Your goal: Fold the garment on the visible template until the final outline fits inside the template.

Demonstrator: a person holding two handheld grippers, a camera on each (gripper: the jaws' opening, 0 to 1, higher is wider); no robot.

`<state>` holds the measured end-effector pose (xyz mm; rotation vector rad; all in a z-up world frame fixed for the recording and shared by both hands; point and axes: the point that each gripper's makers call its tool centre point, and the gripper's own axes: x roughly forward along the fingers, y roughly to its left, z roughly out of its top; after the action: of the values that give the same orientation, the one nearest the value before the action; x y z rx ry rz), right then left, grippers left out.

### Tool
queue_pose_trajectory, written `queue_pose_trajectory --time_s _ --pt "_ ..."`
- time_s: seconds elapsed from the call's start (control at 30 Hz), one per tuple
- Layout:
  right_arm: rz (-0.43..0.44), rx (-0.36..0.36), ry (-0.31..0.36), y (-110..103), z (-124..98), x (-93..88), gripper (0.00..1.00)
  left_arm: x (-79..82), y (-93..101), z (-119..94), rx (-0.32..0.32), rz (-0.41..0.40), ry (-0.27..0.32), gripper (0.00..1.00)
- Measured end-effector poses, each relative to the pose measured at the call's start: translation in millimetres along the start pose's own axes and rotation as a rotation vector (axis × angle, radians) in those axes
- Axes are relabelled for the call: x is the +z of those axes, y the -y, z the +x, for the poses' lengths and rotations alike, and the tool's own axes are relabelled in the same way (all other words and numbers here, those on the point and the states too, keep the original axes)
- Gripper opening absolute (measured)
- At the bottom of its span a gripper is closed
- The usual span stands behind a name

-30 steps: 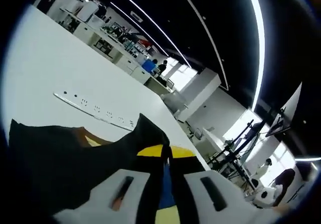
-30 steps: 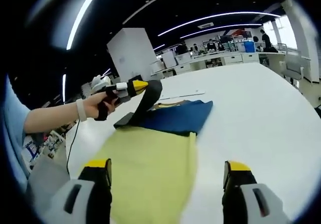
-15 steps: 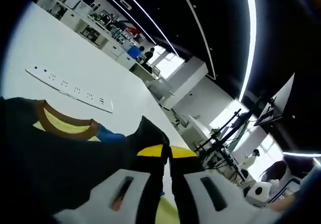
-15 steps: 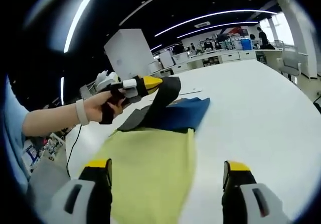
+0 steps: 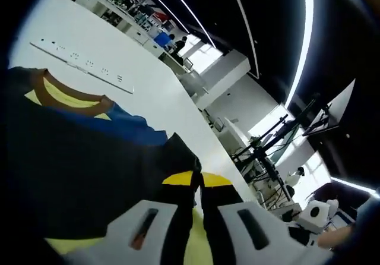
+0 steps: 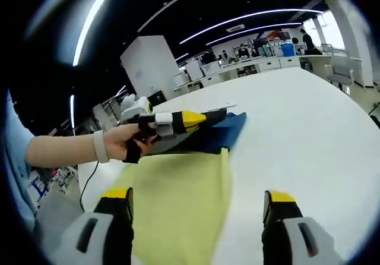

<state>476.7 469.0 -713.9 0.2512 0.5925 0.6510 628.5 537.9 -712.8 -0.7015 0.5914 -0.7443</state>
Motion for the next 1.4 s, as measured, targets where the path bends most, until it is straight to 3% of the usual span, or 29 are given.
queue_pose_trajectory --time_s 0.3,0.37,0.5,0.7,0.83,1.0,1.2,1.4 --pt "0.011 -0.001 -0.011 0 -1 -4.2 0.91 -6.8 -2.0 2 -0.006 0.006 -0.024 0.02" --pt "0.008 -0.001 -0.014 0 -1 -4.5 0.91 -7.6 -0.7 2 -0.014 0.028 -0.03 0.1" --pt "0.011 0.001 -0.012 -1 0 -3.9 0.91 -7.6 2.7 1 -0.024 0.081 -0.029 0.37" --pt "0.004 0.006 -0.019 -4 1 -5.3 0.91 -3.0 6.4 -3 -0.026 0.155 -0.019 0.64" --pt "0.003 0.006 -0.02 -4 2 -4.6 0.91 1.5 8.7 -5 -0.032 0.177 -0.012 0.75" --pt "-0.001 0.007 -0.021 -4 2 -3.5 0.91 2.5 7.6 -10 -0.009 0.265 -0.041 0.9" --pt "-0.017 0.013 -0.025 -7 3 -1.8 0.91 3.4 7.8 -25 -0.007 0.349 -0.082 0.91" --pt "-0.038 0.027 -0.039 -14 8 -0.3 0.91 8.3 18.3 -40 -0.013 0.411 -0.078 0.89"
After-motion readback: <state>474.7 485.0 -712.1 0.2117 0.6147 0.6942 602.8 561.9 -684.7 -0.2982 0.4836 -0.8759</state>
